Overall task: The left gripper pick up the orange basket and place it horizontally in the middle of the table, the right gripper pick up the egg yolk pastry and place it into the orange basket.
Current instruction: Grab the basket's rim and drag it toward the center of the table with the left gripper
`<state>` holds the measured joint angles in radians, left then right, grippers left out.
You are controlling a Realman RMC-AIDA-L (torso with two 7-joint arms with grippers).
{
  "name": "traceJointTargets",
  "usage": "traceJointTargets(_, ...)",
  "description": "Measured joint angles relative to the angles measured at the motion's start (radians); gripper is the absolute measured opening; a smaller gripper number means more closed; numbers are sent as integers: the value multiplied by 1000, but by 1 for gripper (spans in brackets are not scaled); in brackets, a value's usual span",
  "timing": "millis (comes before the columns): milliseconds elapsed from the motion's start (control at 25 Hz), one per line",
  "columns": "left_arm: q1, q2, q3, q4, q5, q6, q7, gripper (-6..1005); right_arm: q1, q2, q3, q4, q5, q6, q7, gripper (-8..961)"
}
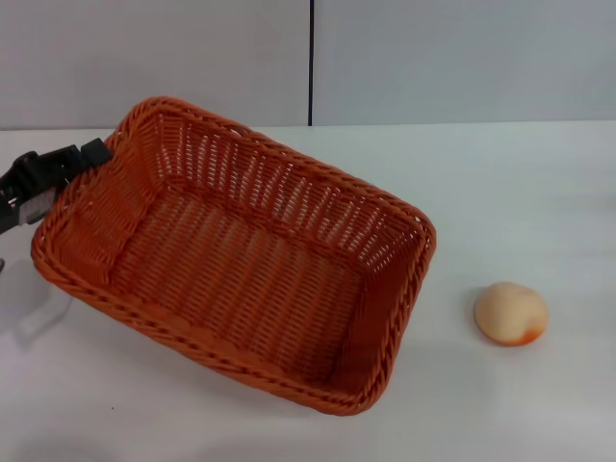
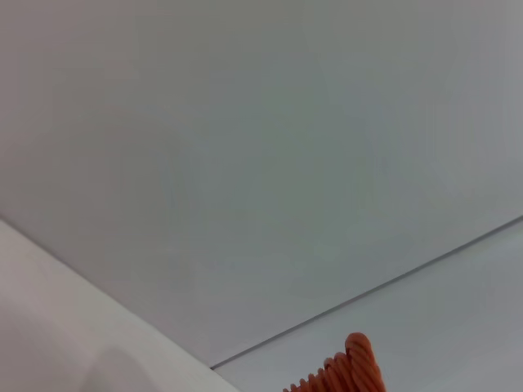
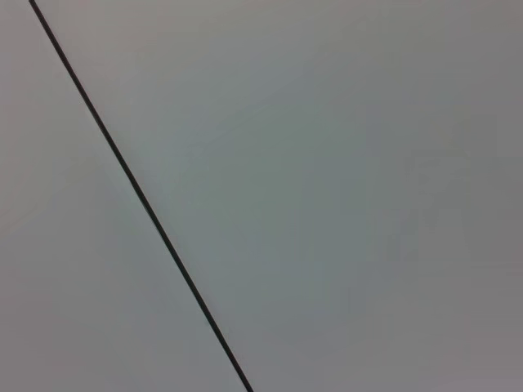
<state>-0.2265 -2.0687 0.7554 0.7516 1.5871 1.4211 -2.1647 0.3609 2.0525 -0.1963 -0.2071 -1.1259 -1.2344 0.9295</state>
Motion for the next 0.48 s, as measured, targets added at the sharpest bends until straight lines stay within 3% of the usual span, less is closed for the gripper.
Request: traceJointTargets(480,-19,-2,4,-191,-67,-24,161,146,1,0,0,0,-2,11,0,730)
